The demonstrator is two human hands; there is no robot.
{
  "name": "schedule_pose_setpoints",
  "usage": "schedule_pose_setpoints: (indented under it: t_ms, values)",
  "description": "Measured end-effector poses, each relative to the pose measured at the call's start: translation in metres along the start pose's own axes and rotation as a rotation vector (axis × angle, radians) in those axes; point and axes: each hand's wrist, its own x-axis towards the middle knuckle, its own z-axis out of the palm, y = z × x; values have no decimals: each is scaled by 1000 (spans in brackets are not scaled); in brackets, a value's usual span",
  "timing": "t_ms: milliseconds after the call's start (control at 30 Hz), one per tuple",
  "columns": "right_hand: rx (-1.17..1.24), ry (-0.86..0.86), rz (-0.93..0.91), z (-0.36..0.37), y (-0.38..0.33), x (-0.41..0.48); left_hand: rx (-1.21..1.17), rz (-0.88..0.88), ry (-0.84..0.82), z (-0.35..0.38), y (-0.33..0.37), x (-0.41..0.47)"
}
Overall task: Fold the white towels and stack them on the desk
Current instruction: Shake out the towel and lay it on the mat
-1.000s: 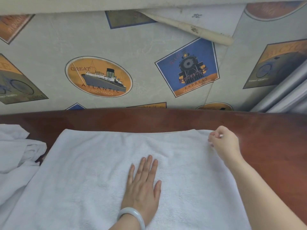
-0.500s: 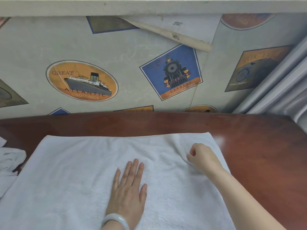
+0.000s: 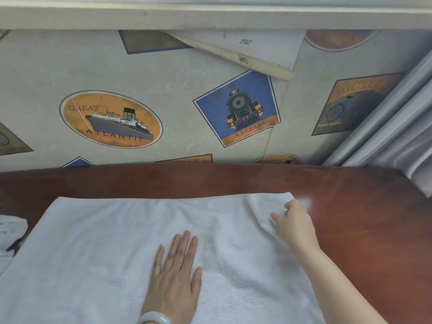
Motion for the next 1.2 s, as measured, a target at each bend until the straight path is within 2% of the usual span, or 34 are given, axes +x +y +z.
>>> schedule_pose_setpoints:
  t_ms: [100, 233, 400, 533, 667, 733, 900, 933, 1000, 1033, 1100, 1200]
  values:
    - [-78, -64, 93, -3, -6, 8, -10, 3, 8, 1, 0, 1]
    - [-39, -152, 103, -10, -7, 21, -14, 3, 3, 2, -1, 1]
    - [69, 36, 69, -34, 2, 43, -15, -1, 14, 0, 0, -1]
    - [124, -165, 11, -26, -1, 42, -7, 1, 16, -1, 1, 0]
    - [-91, -155, -129, -8, 0, 37, -10, 1, 11, 1, -1, 0]
    - [-274, -114, -210, -7, 4, 39, -12, 0, 12, 1, -1, 1]
    - [-637, -15, -161, -20, 35, 61, -10, 1, 4, 0, -1, 1]
    - [-628, 75, -233, -20, 35, 60, -9, 2, 5, 0, -1, 1]
    - [-458, 203, -394, -14, 29, 52, -10, 0, 3, 0, -1, 1]
    - [-321, 158, -396, -11, 21, 44, -14, -1, 1, 0, -1, 1]
    - [-143, -41, -274, -3, 12, 33, -19, -2, 0, -1, -1, 1]
    - [-163, -137, -194, 5, 8, 29, -12, -1, 7, 0, 0, 0]
